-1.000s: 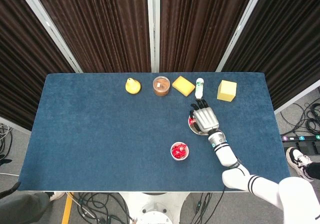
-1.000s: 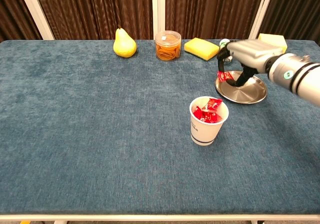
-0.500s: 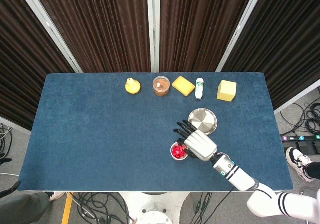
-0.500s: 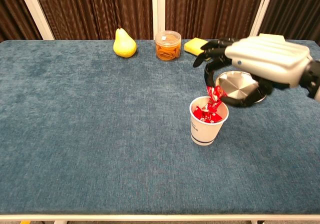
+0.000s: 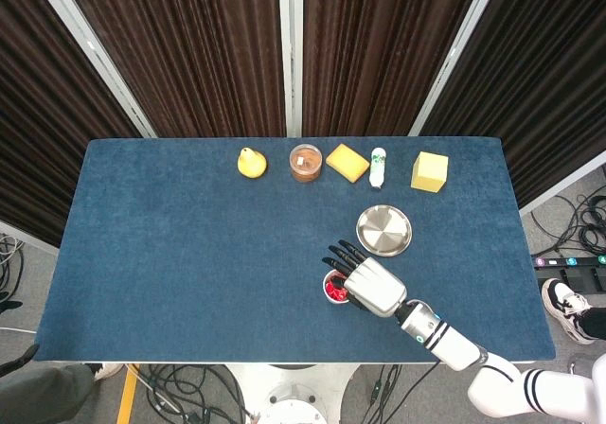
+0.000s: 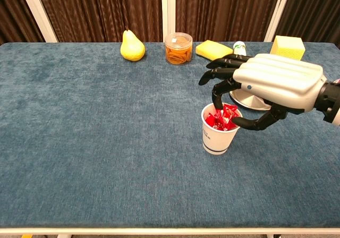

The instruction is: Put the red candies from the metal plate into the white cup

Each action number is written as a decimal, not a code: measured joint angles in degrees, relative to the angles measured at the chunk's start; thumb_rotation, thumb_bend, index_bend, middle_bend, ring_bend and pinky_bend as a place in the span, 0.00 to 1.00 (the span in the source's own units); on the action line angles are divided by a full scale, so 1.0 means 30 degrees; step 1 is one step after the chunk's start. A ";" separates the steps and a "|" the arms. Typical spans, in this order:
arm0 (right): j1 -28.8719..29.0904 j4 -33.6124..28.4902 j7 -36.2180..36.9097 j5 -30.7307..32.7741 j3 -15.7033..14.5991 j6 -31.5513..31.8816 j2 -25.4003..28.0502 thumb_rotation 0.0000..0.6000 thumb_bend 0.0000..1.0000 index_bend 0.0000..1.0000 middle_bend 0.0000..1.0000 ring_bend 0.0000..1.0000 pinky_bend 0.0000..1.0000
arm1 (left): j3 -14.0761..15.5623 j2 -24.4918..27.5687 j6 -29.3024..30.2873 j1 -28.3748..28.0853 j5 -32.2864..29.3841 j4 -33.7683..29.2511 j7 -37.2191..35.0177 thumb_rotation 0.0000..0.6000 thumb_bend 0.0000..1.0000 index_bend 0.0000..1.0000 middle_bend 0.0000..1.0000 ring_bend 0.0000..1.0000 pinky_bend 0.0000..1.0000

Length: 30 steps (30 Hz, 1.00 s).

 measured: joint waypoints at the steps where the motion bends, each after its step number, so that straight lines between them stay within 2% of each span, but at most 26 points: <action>1: 0.0009 0.0040 -0.0092 0.0003 0.0009 -0.0044 -0.0040 1.00 0.37 0.44 0.14 0.00 0.00 | -0.0005 -0.0004 -0.0012 -0.0013 0.0003 0.0004 -0.0007 1.00 0.12 0.37 0.31 0.27 0.26; 8: 0.0060 0.0047 -0.0865 0.0201 0.0119 -0.0431 -0.0223 1.00 0.37 0.32 0.12 0.00 0.00 | -0.0012 -0.0014 -0.0024 -0.0028 0.0026 0.0034 -0.0170 1.00 0.12 0.37 0.31 0.27 0.26; 16: -0.0068 -0.0364 -0.0778 0.0245 0.0212 -0.0197 -0.0010 1.00 0.37 0.29 0.11 0.00 0.00 | 0.0021 0.0028 -0.0002 -0.0004 0.0079 0.0051 -0.0304 1.00 0.12 0.37 0.31 0.27 0.26; 22: -0.0707 -0.1357 -0.0070 -0.0001 0.0320 0.1450 0.1232 1.00 0.37 0.25 0.12 0.00 0.00 | -0.0027 0.0074 -0.0015 -0.0096 0.0149 -0.0020 -0.0211 1.00 0.12 0.37 0.31 0.27 0.26; 30: -0.3537 -0.2494 0.0493 0.1640 0.0464 0.4554 0.3846 1.00 0.38 0.11 0.08 0.00 0.00 | -0.0111 -0.0014 -0.0374 -0.0434 0.0222 -0.0091 -0.0030 1.00 0.12 0.37 0.31 0.27 0.26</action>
